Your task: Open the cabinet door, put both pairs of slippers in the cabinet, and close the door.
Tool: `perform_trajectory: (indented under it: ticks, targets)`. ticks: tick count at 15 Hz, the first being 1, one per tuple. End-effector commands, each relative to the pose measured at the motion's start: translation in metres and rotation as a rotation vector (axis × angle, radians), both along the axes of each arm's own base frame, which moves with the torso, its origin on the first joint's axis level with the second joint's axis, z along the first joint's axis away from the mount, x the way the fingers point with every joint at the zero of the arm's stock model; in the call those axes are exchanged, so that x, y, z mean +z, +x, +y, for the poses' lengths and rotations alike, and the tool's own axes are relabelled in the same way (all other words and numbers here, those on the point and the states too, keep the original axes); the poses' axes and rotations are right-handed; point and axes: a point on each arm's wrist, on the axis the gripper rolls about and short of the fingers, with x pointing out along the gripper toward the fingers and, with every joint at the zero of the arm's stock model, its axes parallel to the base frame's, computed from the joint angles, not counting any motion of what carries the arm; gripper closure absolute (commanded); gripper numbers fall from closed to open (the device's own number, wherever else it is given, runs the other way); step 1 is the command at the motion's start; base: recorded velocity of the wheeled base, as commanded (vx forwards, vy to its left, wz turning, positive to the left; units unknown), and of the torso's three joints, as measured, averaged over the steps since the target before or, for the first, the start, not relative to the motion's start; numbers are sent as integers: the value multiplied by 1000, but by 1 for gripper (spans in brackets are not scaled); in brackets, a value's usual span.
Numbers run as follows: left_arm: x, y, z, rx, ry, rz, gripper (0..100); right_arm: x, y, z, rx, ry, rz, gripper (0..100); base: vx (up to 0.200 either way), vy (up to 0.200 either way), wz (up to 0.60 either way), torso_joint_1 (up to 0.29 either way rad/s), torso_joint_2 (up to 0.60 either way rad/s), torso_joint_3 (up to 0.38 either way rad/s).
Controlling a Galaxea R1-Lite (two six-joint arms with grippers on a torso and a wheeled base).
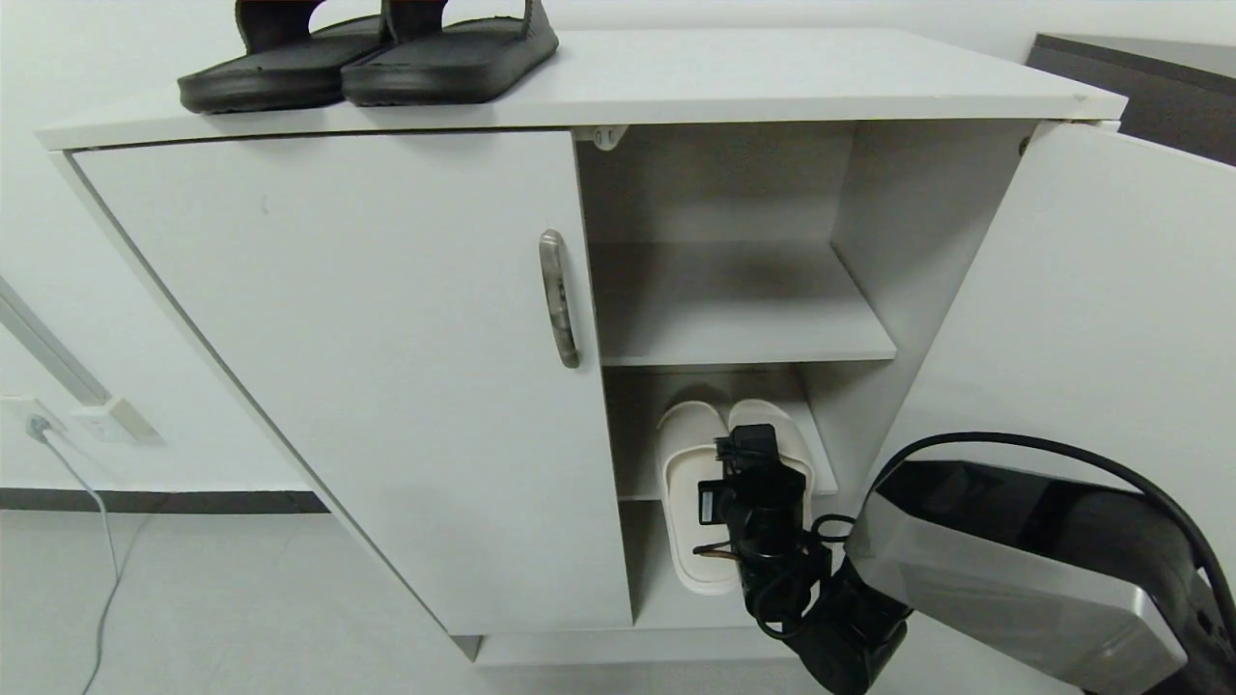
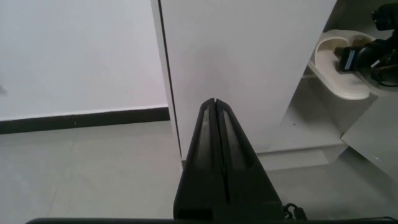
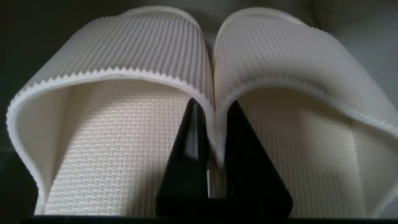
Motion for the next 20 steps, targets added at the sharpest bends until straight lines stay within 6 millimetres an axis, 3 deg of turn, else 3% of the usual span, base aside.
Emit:
perform_trajectory:
  ticks: [1, 12, 20]
  targets:
    - [0, 0, 0, 1, 0, 1, 100, 5, 9, 1, -10, 10, -4, 100, 0, 0, 0, 0, 0, 0]
    - [0, 0, 0, 1, -1, 0, 100, 15, 76, -4, -71, 11, -2, 100, 0, 0, 0, 0, 0, 0]
    - [0, 0, 0, 4, -7, 0, 100, 4, 83, 3, 3, -12, 14, 100, 0, 0, 0, 0, 0, 0]
